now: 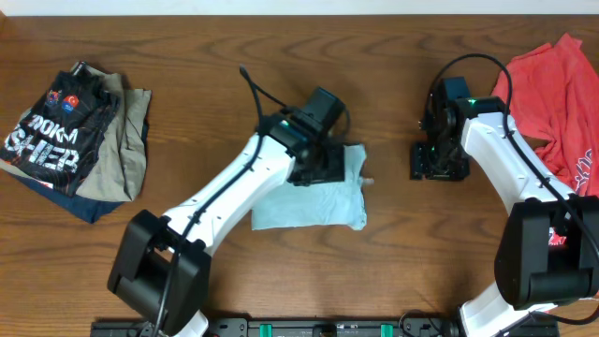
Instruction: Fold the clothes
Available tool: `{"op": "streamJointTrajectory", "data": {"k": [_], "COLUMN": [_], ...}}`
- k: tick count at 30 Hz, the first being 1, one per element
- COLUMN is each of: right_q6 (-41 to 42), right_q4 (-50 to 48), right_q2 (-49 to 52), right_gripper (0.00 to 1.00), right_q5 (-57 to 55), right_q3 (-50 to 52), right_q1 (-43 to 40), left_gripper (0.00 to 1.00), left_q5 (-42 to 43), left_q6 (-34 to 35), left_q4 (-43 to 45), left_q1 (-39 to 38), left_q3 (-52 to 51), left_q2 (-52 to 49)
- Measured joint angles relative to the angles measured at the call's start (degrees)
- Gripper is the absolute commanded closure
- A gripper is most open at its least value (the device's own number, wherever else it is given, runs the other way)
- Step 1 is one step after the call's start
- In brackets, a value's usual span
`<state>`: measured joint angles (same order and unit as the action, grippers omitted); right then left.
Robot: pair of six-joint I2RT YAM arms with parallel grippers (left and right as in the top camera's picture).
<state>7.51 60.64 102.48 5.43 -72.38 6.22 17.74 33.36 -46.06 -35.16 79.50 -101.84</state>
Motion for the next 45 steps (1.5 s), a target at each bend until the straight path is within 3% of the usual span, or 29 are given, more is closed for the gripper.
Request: {"op": "streamJointTrajectory", "data": {"k": [5,14,20,29,32,35,37,40,41,45], "right_q6": [-5.5,-8.3,-7.5,-7.1,-7.0,-6.9,-6.9,-6.9,-6.9,-6.9], "right_q4": [-0.4,-1.9,-2.9,-2.8,-2.8,-2.8,-2.8,-2.7,-2.6,-2.6], "right_q2": [0.0,0.0,0.0,0.0,0.0,0.0,0.0,0.0,0.0,0.0], "right_gripper": [0.46,0.46,0.46,0.46,0.46,0.46,0.46,0.46,0.46,0.47], "right_q5": [9.3,15.0,12.5,11.4,11.3,11.3,11.3,11.3,11.3,11.2], "right_q3": [0.0,0.0,0.0,0.0,0.0,0.0,0.0,0.0,0.0,0.0], "right_q1": [0.7,6.5,9.1,9.9,9.9,9.9,9.9,9.9,9.9,9.9], "left_gripper": [0.42,0.17,0.11,0.08,0.16,0.31,0.47,0.85,0.92,0.94], "left_q5": [-0.1,-0.1,-0.1,0.5,2.4,4.3,4.9,5.6,5.8,6.1], "left_q6": [-1.7,-4.5,-7.3,-11.6,-12.6,-13.7,-13.9,-14.4,-14.6,-15.5], "left_q4": [-5.0,-8.2,-6.6,4.4,8.7,11.6,12.7,14.0,14.2,15.2], "left_q1": [7.2,19.8,21.1,21.1,21.1,21.1,21.0,20.8,20.7,21.1], "left_q3": [0.0,-1.2,-7.8,-17.7,-19.7,-20.9,-21.4,-22.4,-22.7,-22.8], "left_q2": [0.6,1.4,1.6,1.6,1.5,1.2,0.8,0.1,0.0,0.0]}}
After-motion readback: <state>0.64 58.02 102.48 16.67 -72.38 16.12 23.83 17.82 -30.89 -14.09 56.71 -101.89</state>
